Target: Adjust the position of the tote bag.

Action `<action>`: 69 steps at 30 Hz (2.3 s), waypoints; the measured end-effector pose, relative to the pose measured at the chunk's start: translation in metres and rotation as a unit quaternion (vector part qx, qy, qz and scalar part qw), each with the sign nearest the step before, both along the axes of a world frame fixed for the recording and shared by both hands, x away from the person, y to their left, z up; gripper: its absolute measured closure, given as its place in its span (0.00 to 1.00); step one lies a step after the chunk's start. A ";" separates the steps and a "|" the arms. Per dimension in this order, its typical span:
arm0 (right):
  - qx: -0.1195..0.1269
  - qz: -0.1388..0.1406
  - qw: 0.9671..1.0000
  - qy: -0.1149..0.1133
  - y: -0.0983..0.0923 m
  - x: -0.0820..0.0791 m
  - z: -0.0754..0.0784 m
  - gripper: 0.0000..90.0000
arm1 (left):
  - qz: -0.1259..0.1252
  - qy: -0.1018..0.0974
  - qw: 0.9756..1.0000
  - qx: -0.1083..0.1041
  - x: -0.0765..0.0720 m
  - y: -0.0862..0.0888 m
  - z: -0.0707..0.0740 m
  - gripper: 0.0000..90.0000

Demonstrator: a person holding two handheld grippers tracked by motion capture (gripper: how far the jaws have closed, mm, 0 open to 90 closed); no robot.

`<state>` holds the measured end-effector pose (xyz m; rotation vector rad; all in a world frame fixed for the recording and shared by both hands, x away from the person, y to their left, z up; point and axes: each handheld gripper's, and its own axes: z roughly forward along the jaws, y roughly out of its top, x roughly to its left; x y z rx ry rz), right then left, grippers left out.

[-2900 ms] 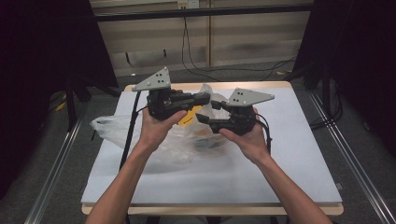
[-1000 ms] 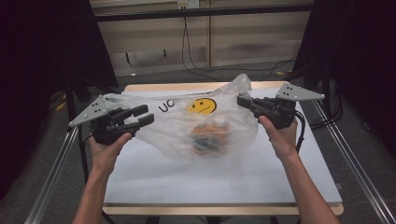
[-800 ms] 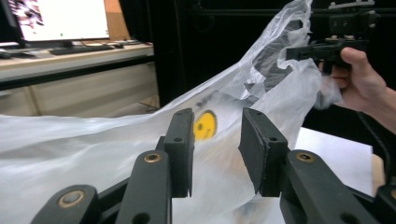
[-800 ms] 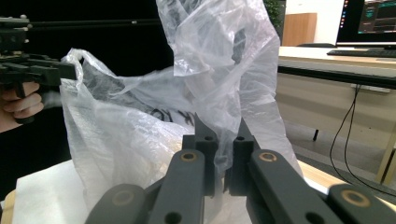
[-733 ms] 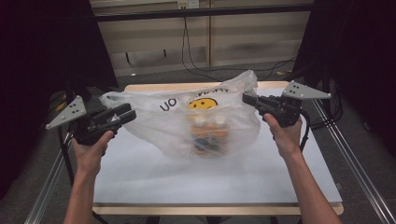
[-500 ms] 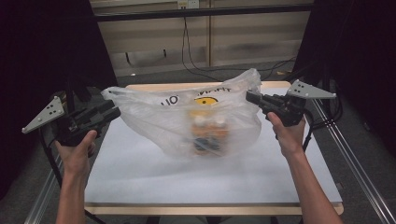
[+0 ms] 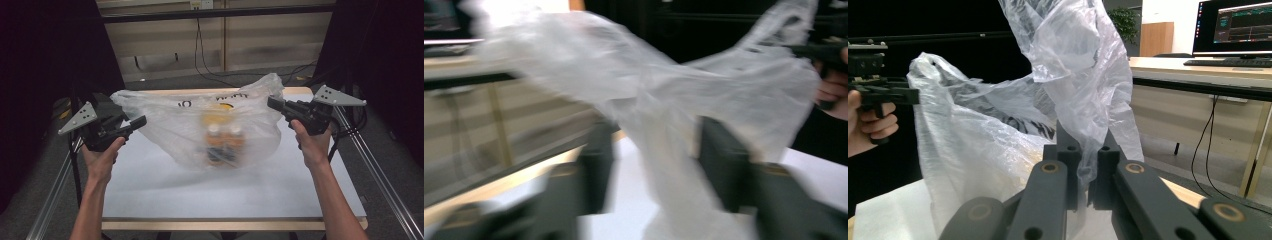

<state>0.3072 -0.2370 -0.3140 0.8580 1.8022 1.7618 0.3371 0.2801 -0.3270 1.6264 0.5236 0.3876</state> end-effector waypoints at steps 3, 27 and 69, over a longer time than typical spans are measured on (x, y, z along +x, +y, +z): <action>0.001 0.001 1.000 0.000 -0.002 -0.002 0.003 0.96 | -0.022 -0.007 1.000 0.013 -0.003 -0.006 0.004 0.95; -0.047 -0.031 0.997 0.058 -0.037 -0.013 -0.004 0.96 | -0.094 0.043 0.987 0.120 0.006 -0.031 -0.030 1.00; -0.145 -0.013 0.965 0.217 -0.041 0.032 -0.089 0.96 | -0.117 0.119 0.950 0.263 0.025 -0.060 -0.091 1.00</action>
